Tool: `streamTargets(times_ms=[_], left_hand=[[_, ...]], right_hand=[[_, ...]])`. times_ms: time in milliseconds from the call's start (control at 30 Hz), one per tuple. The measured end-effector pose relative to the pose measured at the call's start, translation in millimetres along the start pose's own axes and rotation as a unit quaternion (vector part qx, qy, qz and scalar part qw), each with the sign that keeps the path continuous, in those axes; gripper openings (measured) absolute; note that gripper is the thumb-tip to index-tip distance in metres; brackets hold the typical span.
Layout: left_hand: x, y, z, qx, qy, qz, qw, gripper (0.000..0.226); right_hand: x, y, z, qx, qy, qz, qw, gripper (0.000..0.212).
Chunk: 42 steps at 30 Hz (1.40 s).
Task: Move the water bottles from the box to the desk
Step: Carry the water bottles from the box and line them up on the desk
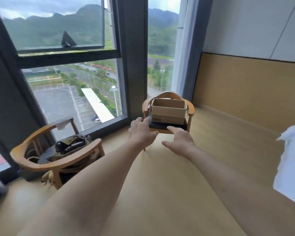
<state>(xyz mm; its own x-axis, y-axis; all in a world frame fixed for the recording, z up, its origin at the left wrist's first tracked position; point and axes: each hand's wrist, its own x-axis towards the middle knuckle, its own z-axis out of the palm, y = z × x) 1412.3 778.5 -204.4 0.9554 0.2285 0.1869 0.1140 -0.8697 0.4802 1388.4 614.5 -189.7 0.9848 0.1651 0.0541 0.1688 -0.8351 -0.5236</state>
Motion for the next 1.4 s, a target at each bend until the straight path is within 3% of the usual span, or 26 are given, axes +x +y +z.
streamTargets(times_ms=[200, 433, 700, 867, 1400], left_hand=[[106, 43, 60, -0.011, -0.047, 0.067, 0.997, 0.073], [222, 61, 123, 0.0, -0.087, 0.098, 0.991, 0.072], [397, 84, 188, 0.031, -0.094, 0.057, 0.993, 0.068], [500, 105, 209, 0.037, -0.061, 0.059, 0.996, 0.071], [787, 58, 347, 0.053, -0.179, 0.01, 0.982, 0.068]], right_hand=[[103, 51, -14, 0.009, 0.016, 0.076, 0.997, 0.071], [231, 108, 3, 0.011, 0.019, 0.1, 0.995, 0.073], [415, 173, -3, -0.02, -0.037, 0.088, 0.995, 0.079], [524, 188, -15, 0.002, -0.021, 0.063, 0.998, 0.075], [817, 276, 63, 0.019, -0.092, 0.16, 0.983, 0.08]])
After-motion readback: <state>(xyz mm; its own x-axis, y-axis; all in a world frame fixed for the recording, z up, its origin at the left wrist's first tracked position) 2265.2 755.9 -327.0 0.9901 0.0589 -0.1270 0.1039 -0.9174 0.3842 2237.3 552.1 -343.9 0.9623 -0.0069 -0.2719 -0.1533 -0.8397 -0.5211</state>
